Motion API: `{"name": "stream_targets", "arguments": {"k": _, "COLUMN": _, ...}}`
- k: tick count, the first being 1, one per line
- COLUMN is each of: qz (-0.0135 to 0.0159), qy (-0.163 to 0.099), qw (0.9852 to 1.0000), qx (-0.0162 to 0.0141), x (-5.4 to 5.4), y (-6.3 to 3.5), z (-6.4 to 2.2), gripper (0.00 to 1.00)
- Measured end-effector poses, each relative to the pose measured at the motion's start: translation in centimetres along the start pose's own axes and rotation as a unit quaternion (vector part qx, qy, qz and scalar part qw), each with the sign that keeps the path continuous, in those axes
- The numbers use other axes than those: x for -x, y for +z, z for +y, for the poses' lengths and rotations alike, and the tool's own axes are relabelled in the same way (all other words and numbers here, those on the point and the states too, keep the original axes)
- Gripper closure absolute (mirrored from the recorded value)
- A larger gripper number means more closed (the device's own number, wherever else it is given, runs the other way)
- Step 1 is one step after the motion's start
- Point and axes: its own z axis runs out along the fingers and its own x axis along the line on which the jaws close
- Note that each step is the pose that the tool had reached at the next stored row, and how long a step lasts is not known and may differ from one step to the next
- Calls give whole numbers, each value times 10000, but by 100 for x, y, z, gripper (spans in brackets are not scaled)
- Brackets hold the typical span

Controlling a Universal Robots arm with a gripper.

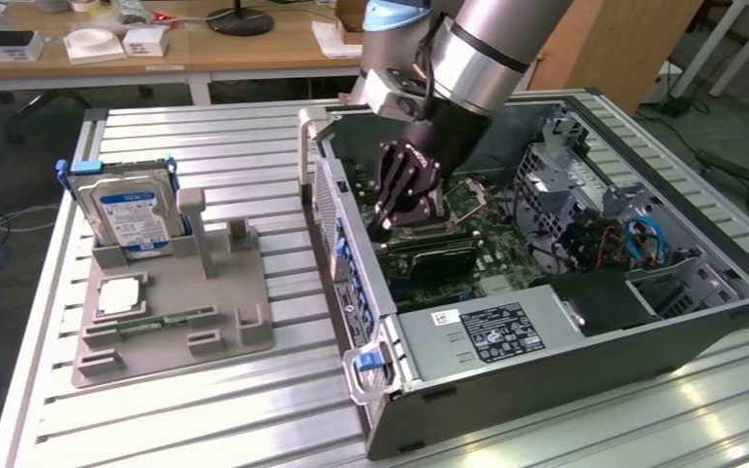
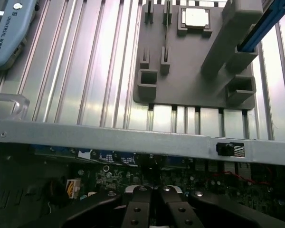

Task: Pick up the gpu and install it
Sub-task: 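Press down on the gpu until it lock into place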

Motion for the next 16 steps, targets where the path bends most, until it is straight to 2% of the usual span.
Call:
{"name": "stream_targets", "arguments": {"k": 1, "qz": 0, "qy": -1, "qw": 10000, "qx": 41, "x": 0, "y": 6, "z": -4, "gripper": 90}}
{"name": "stream_targets", "arguments": {"k": 2, "qz": -1, "qy": -3, "qw": 10000, "qx": 69, "x": 0, "y": 12, "z": -12, "gripper": 90}}
{"name": "stream_targets", "arguments": {"k": 5, "qz": -3, "qy": -6, "qw": 9999, "qx": 129, "x": 0, "y": 33, "z": -42, "gripper": 90}}
{"name": "stream_targets", "arguments": {"k": 12, "qz": -8, "qy": -16, "qw": 9996, "qx": 299, "x": 2, "y": 109, "z": -76, "gripper": 90}}
{"name": "stream_targets", "arguments": {"k": 14, "qz": -9, "qy": -18, "qw": 9994, "qx": 337, "x": 2, "y": 118, "z": -88, "gripper": 90}}
{"name": "stream_targets", "arguments": {"k": 16, "qz": -15, "qy": -18, "qw": 9994, "qx": 353, "x": 1, "y": 113, "z": -112, "gripper": 90}}
